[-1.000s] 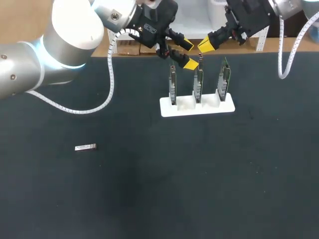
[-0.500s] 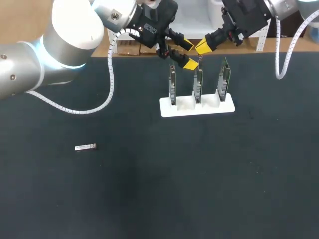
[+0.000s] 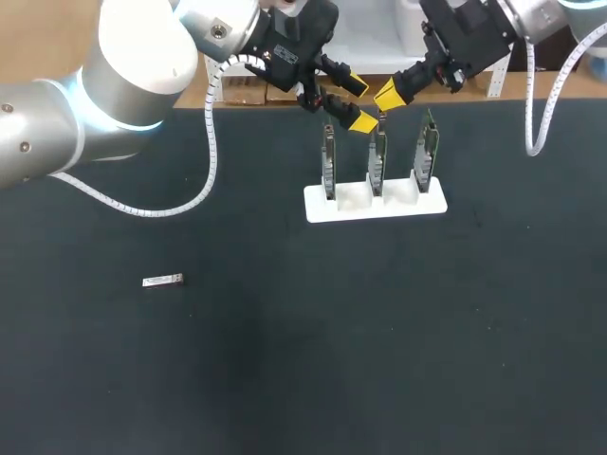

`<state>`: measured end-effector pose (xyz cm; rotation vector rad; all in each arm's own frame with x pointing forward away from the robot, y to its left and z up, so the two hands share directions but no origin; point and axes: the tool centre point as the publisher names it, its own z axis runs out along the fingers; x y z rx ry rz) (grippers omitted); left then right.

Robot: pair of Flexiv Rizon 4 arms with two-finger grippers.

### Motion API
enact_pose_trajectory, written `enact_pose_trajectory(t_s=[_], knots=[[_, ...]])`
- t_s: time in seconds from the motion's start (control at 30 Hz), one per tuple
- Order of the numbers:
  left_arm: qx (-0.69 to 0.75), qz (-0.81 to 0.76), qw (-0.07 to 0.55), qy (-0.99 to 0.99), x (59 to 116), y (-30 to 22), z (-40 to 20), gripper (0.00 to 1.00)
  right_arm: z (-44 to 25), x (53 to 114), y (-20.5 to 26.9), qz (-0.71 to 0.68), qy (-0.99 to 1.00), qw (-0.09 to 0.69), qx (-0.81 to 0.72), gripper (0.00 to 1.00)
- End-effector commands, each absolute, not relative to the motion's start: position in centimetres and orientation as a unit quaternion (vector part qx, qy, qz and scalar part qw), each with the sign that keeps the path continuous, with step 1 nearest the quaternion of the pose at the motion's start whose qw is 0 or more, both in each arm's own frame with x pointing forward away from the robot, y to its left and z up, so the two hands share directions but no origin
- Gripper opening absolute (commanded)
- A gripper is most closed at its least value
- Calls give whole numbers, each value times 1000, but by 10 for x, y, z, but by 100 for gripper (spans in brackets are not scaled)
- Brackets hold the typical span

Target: Pick up the optical module with the left hand, and insert it into the network port with the right hand.

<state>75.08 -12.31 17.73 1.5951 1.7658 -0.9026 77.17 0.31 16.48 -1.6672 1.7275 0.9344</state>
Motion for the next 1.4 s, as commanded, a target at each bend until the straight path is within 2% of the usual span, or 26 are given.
enact_pose_trajectory(t_s=[0.03, 1.4], knots=[[600, -338, 291, 664, 753, -124, 178, 100, 163, 770, 4, 347, 647, 280, -619, 0], [600, -338, 291, 664, 753, -124, 178, 100, 138, 765, 4, 341, 660, 252, -620, 0]])
